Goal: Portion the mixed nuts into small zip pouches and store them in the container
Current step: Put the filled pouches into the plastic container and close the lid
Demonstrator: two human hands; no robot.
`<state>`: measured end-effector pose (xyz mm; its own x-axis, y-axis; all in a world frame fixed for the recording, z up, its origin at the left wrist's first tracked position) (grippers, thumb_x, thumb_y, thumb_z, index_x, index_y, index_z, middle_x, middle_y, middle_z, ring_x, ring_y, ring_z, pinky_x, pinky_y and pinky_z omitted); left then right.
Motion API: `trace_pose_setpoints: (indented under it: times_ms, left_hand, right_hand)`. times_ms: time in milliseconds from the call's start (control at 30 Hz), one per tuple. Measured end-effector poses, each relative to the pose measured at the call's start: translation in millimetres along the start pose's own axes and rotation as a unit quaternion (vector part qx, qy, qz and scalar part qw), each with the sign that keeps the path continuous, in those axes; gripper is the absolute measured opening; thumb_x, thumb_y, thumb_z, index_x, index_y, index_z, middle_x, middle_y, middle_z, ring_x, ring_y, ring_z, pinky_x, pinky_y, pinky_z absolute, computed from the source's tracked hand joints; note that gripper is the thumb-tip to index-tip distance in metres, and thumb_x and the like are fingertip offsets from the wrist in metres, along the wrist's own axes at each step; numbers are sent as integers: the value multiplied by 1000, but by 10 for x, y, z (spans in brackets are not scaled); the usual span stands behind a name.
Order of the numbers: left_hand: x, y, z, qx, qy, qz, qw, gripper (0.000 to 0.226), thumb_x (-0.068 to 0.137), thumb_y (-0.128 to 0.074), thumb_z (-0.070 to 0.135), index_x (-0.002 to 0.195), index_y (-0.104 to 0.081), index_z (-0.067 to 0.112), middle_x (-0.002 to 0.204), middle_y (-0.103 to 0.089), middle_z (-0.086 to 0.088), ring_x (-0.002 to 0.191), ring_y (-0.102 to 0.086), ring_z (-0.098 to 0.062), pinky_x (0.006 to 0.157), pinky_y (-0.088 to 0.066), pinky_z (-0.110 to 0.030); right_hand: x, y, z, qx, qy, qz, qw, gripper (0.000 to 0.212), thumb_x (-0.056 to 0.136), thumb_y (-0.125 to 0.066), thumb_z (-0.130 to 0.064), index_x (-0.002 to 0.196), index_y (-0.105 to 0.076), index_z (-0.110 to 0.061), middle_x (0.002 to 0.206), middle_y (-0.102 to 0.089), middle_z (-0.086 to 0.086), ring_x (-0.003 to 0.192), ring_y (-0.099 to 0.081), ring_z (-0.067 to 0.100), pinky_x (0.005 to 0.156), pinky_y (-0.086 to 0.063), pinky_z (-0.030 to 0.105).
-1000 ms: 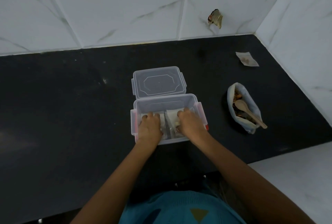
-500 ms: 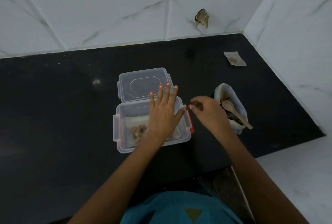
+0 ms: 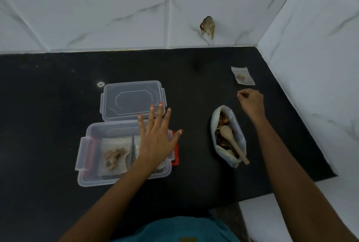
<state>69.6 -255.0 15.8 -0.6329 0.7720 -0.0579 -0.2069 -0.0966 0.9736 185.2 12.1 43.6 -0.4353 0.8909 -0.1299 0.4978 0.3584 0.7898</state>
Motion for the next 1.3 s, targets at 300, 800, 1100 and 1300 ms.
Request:
trace_pose_setpoints:
  times_ms: [300,800,1100,1300]
  left_hand:
    - [-3,-46,-11,-52,-3,50,997,72,89,-9,64,142,-32,21,152,-15,-2,141,-5,-21,111,4,-53]
    - [-11,-72,-16,-95,16,88,991,56,85,-27,50,126,-53,21,139,-45,-1,139,-19,-14,113,8,-46]
    - [-17,14,24,-80,17,79,993,63,81,-19,52,125,-53,22,136,-46,1,138,-27,-17,111,12,-41]
    - [-27,46,20,-61,11,39,997,77,77,-3,62,139,-35,27,150,-27,5,143,-9,-13,107,21,-38]
  right_hand:
    - [1063,10,396,79,-111,98,986,45,86,-62,-21,124,-50,0,129,-50,17,115,-51,31,92,-41,32]
    - [1439,-78,359,233,-177,7,956,42,75,-75,-15,114,-61,-4,108,-64,8,85,-61,12,66,-47,18]
    - [618,142,-36,387,-147,-61,908,32,81,-67,-17,112,-58,-15,98,-61,-5,90,-59,6,68,-48,18]
    - [-147,154,-346,427,-137,-134,884,29,83,-63,-12,111,-58,-16,105,-63,-1,98,-61,10,79,-51,25]
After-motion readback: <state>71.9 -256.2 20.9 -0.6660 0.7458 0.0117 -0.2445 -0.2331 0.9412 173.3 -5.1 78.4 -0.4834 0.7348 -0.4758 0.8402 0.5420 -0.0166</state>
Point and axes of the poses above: each hand's wrist, its own x-axis towards the middle knuckle, its own y-axis out of the back of the hand, z = x × y, the point moved 2 cm from there along x, towards the middle knuckle
